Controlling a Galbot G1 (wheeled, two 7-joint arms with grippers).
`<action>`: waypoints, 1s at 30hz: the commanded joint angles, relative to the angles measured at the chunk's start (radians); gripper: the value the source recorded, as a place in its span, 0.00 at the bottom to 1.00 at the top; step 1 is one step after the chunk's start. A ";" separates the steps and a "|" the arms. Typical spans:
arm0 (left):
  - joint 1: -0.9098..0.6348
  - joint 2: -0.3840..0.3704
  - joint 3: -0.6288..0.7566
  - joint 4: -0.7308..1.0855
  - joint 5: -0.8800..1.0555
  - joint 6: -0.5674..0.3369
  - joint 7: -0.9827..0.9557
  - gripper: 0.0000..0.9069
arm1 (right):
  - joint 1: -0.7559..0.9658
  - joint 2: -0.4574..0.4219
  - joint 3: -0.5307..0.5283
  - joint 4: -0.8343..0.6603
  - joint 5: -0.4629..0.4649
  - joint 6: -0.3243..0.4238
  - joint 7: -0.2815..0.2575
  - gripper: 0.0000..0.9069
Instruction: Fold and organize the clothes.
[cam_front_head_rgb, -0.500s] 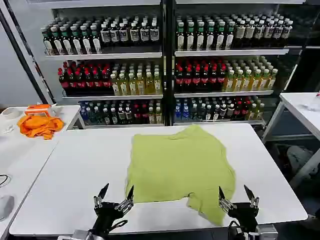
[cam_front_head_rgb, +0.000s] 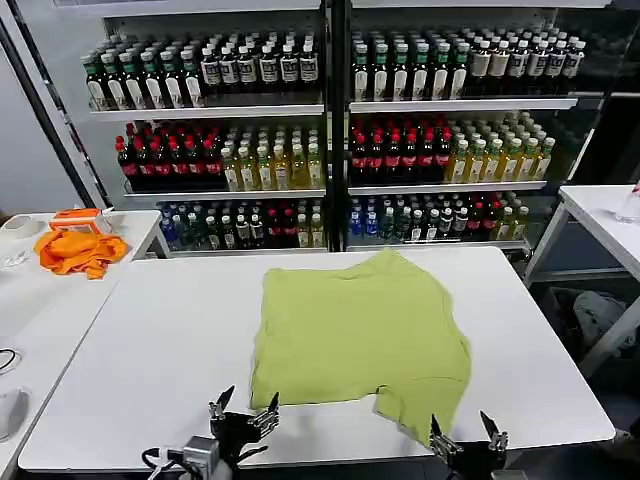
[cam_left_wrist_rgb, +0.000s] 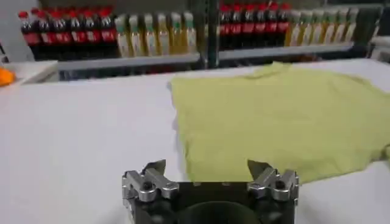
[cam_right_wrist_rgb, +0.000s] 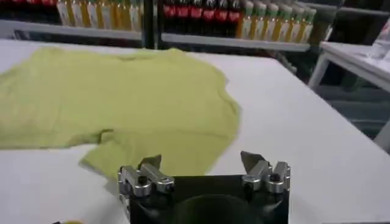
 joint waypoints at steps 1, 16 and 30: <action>-0.055 0.001 0.014 0.083 0.001 0.044 -0.014 1.00 | 0.001 0.016 -0.059 -0.047 -0.015 -0.001 0.007 1.00; -0.068 0.002 0.027 0.129 -0.006 0.040 -0.011 0.02 | 0.001 0.023 -0.088 -0.087 0.037 0.014 0.021 0.00; -0.015 0.013 0.021 0.047 -0.029 0.009 0.023 0.02 | -0.054 0.003 -0.045 0.014 0.037 0.037 0.015 0.00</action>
